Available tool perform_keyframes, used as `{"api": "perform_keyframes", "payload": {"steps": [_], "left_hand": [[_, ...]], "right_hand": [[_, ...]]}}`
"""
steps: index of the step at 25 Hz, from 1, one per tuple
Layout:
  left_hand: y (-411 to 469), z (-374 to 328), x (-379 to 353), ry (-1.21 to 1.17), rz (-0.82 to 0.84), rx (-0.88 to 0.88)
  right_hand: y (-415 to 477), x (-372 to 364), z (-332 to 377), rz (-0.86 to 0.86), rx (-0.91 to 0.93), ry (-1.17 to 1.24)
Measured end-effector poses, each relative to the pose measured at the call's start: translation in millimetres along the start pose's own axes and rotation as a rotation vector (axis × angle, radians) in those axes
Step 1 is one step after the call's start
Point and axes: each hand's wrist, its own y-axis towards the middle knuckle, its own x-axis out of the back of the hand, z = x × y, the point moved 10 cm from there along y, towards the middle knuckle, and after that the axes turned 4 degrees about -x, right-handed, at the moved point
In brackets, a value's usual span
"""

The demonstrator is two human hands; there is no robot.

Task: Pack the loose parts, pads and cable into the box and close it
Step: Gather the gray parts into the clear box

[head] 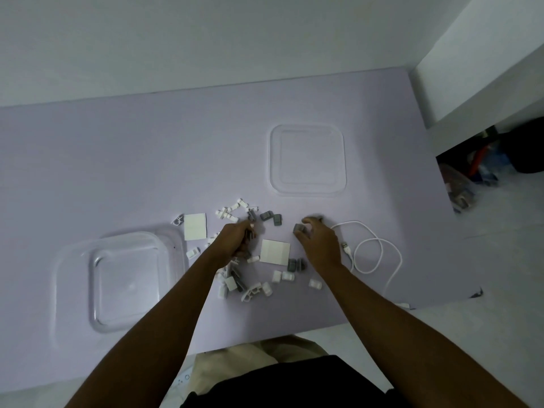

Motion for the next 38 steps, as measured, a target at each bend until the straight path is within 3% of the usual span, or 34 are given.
{"api": "perform_keyframes", "payload": {"steps": [3,5,7,10,14,16,18,22,25,29,34,38], "left_hand": [[-1.5,0.5,2.8,-0.064,-0.012,0.021],[0.0,3.3,10.5,0.03,-0.049,0.037],[0.9,5.7,16.6,0.096,-0.083,0.062],[2.7,1.4,20.5,0.127,-0.114,0.067],[11.2,-24.8,34.8,0.326,-0.29,-0.112],[15.7,-40.0,39.0,0.429,-0.365,-0.193],[17.3,-54.8,34.6,0.622,-0.375,-0.212],[26.1,-59.0,24.3,0.848,-0.345,-0.18],[33.0,-55.2,23.9,0.849,-0.355,-0.203],[29.1,-55.9,23.8,0.635,-0.341,-0.246],[19.7,-39.2,13.5,0.265,-0.202,-0.099],[17.6,-39.1,0.6,0.156,-0.138,-0.08]], "right_hand": [[3.0,-6.3,7.9,0.024,0.06,-0.111],[5.7,-9.6,13.9,0.039,0.075,-0.038],[6.2,-11.5,12.0,0.084,-0.072,0.286],[-2.4,-32.9,4.3,0.261,-0.477,0.969],[-10.2,-37.5,17.0,0.409,-0.538,1.211],[-6.2,-35.6,17.7,0.38,-0.557,1.175],[2.6,-30.4,17.0,0.311,-0.525,0.959],[25.5,-27.9,30.6,0.181,-0.231,0.476],[28.7,-30.9,50.5,0.138,-0.003,0.1],[23.4,-46.7,64.4,0.249,0.122,-0.107],[24.8,-47.5,51.9,0.249,0.07,-0.062],[24.8,-35.9,23.6,0.242,-0.207,0.369]]}}
